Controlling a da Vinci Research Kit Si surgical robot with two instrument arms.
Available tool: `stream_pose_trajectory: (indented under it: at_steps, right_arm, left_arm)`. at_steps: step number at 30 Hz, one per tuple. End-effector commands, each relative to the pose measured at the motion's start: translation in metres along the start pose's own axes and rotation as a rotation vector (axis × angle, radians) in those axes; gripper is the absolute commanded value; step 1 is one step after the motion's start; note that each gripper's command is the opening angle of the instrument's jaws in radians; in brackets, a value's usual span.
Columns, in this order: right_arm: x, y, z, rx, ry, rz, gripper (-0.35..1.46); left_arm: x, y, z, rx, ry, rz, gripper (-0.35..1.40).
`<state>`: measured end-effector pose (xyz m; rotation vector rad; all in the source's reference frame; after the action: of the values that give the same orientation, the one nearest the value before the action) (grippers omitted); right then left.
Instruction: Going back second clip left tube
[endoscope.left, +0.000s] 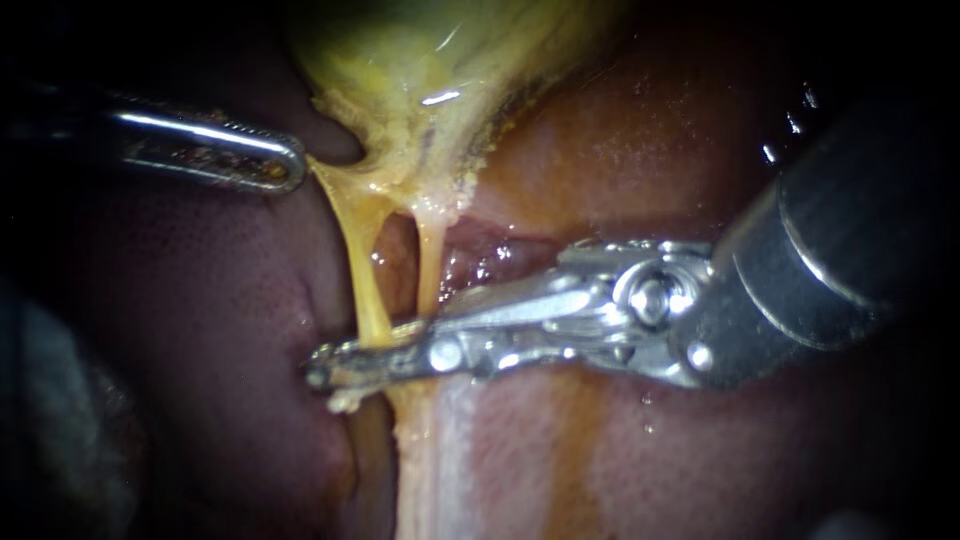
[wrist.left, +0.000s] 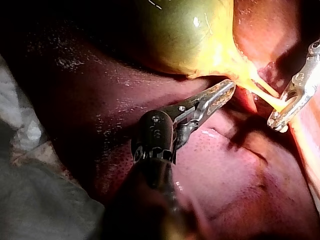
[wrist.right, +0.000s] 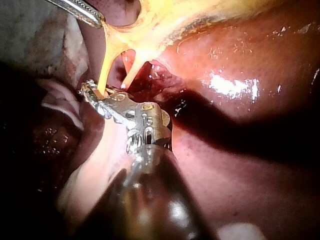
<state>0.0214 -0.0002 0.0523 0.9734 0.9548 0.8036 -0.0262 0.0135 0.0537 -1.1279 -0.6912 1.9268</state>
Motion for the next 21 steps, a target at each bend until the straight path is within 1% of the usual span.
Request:
stream_pose_trajectory:
  at_steps: [1, 2, 3, 4, 5, 6, 9, 13, 15, 17, 21]
  right_arm:
    - [0.0, 0.0, 0.0001, 0.002, -0.006, 0.0, -0.35]
    - [-0.0001, 0.0001, 0.0003, 0.01, -0.002, -0.001, -0.26]
    - [-0.0001, 0.0002, 0.0004, 0.017, 0.003, -0.002, -0.08]
    - [-0.0001, 0.0004, 0.0007, 0.026, 0.01, -0.01, 0.13]
    - [-0.0001, 0.0005, 0.0009, 0.031, 0.016, -0.017, 0.24]
    - [-0.0001, 0.0007, 0.0011, 0.034, 0.021, -0.018, 0.31]
    - [0.0, 0.0014, 0.0016, 0.039, 0.034, -0.073, 0.38]
    - [0.0001, 0.0028, 0.0019, 0.03, 0.032, -0.193, 0.46]
    - [0.0003, 0.0036, 0.0018, -0.003, 0.054, -0.22, 0.49]
    - [0.0004, 0.0043, 0.0016, -0.052, 0.086, -0.252, 0.5]
    - [0.0005, 0.0054, 0.0009, -0.068, 0.089, -0.308, 0.5]
  left_arm:
    - [0.0, 0.0, 0.0, 0.0, 0.0, 0.0, -0.35]
    - [0.0, 0.0, 0.0, 0.0, 0.0, 0.0, -0.35]
    - [0.0, 0.0, 0.0, 0.0, 0.0, 0.0, -0.35]
    - [0.0, 0.0, 0.0, 0.0, 0.0, 0.0, -0.35]
    - [0.0, 0.0, 0.0, 0.0, 0.0, 0.0, -0.35]
    - [0.0, 0.0, 0.0, 0.0, 0.0, 0.0, -0.35]
    - [0.0, 0.0, 0.0, 0.0, 0.0, 0.0, -0.35]
    - [0.0, 0.0, 0.0, 0.0, 0.0, 0.0, -0.35]
    - [0.0, 0.0, 0.0, 0.0, 0.0, 0.0, -0.35]
    - [0.0, 0.0, 0.0, 0.0, 0.0, 0.0, -0.35]
    - [0.0, 0.0, 0.0, 0.0, 0.0, 0.0, -0.35]
